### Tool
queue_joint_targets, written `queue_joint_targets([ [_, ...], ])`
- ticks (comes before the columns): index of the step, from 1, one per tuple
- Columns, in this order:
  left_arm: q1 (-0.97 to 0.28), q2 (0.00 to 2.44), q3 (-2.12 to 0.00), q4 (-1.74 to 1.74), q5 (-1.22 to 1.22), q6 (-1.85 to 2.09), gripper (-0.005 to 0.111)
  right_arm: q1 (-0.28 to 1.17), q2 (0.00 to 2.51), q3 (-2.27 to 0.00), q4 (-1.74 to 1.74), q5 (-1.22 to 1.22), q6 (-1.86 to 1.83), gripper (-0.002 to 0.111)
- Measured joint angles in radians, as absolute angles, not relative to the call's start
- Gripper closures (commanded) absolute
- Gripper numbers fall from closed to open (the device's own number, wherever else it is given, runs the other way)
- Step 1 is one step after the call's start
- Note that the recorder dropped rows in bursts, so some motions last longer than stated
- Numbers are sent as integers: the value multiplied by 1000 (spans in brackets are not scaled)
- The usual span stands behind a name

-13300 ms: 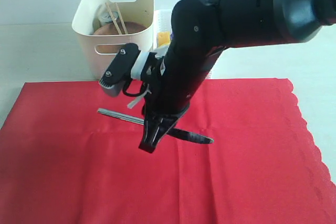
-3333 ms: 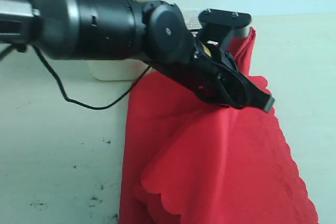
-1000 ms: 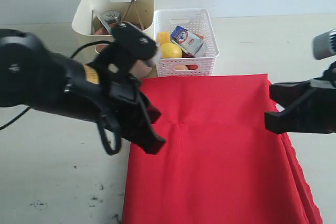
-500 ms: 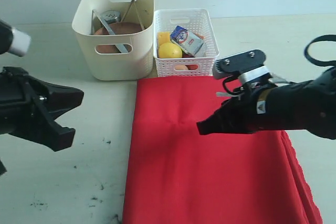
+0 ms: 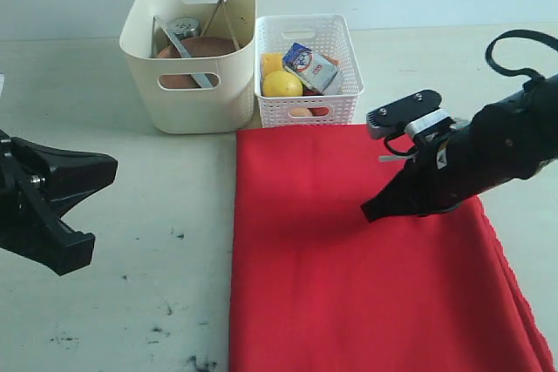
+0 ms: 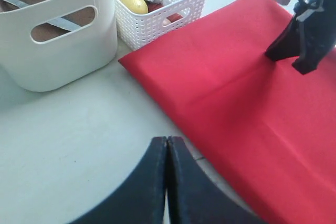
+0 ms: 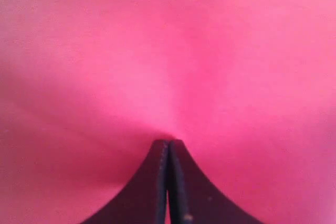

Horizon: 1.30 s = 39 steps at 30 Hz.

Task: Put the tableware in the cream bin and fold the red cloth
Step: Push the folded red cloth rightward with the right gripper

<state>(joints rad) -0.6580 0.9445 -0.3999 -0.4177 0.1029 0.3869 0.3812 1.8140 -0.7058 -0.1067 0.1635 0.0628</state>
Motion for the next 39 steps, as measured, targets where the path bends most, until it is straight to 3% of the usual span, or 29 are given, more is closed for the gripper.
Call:
queue_joint_targets([
  [15, -658, 944, -399, -406, 101, 387, 105, 102, 1724, -696, -138, 283, 106, 108],
  [25, -658, 944, -399, -406, 97, 387, 105, 243, 1522, -696, 104, 233, 0, 108],
  [31, -658, 944, -399, -404, 95, 387, 105, 350, 1627, -696, 147, 217, -51, 108],
  [39, -658, 944, -399, -404, 95, 387, 105, 359, 1806, -703, 38, 165, -72, 108],
])
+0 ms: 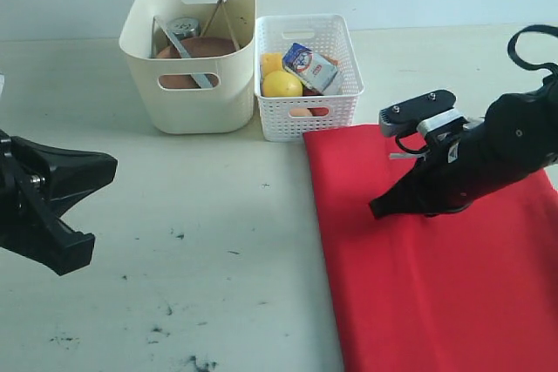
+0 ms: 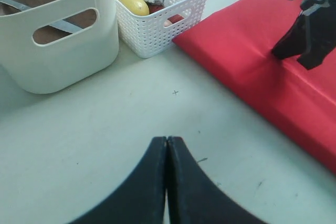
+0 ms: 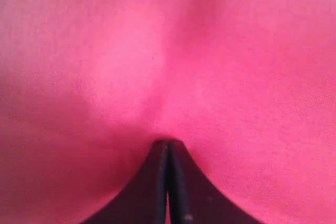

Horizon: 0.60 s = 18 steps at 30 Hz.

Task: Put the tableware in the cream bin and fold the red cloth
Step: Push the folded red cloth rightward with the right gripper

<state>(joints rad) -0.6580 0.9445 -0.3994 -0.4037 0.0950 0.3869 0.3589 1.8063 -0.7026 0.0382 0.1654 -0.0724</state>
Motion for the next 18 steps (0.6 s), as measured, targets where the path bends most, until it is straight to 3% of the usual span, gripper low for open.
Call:
queue_joint_targets([
  [18, -658, 944, -399, -404, 95, 385, 105, 105, 1825, -709, 20, 107, -71, 108],
])
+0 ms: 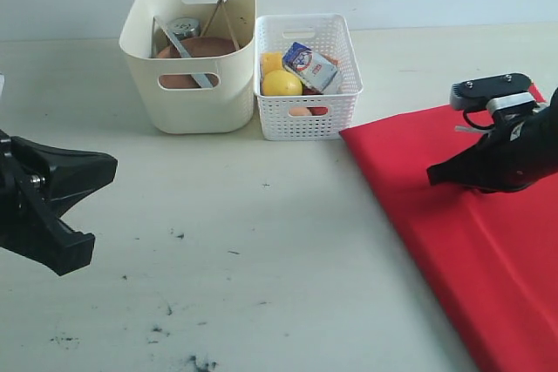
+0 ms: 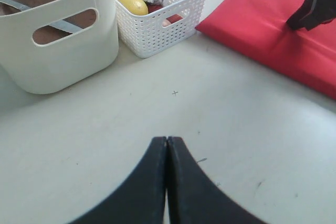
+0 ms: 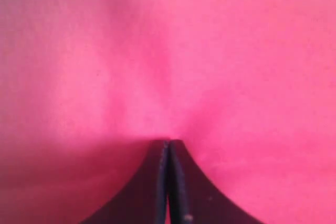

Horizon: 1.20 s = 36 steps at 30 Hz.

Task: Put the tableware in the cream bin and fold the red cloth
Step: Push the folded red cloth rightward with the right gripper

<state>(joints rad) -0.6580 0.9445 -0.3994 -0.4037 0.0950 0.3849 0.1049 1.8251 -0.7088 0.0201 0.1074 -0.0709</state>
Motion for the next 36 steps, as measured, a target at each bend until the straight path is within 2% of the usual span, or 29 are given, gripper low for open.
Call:
queue_joint_targets([
  [8, -658, 944, -399, -404, 95, 385, 105, 21, 1842, -705, 10, 10, -71, 108],
  [17, -658, 944, -399, -404, 95, 385, 105, 8, 1766, -697, 68, 52, -49, 108],
  [26, -658, 944, -399, -404, 95, 376, 105, 192, 1782, -709, 90, -27, -114, 108],
  [36, -658, 944, -399, -404, 95, 373, 105, 202, 2016, -966, 91, 37, -138, 108],
])
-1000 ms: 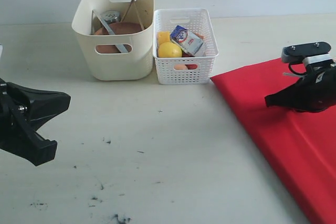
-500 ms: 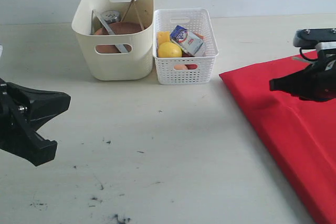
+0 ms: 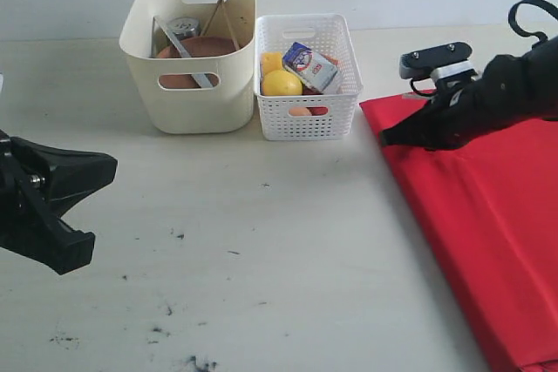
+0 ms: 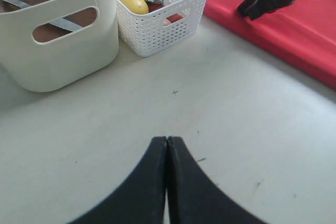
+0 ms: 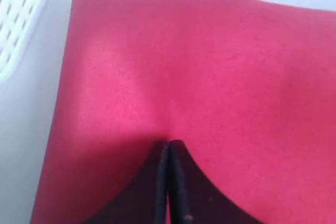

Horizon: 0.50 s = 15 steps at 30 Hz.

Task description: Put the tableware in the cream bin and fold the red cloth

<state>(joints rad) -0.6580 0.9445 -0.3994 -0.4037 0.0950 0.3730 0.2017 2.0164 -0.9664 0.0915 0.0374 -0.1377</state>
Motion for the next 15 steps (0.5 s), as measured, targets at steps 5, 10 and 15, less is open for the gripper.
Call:
queue_joint_targets([
  [5, -658, 944, -399, -384, 95, 369, 105, 202, 2055, -1110, 80, 214, -146, 108],
  [10, -658, 944, -399, -380, 95, 369, 105, 202, 2002, -1144, 79, 354, -140, 108],
  [15, -658, 944, -399, -377, 95, 369, 105, 202, 1844, -1096, 77, 360, -127, 108],
])
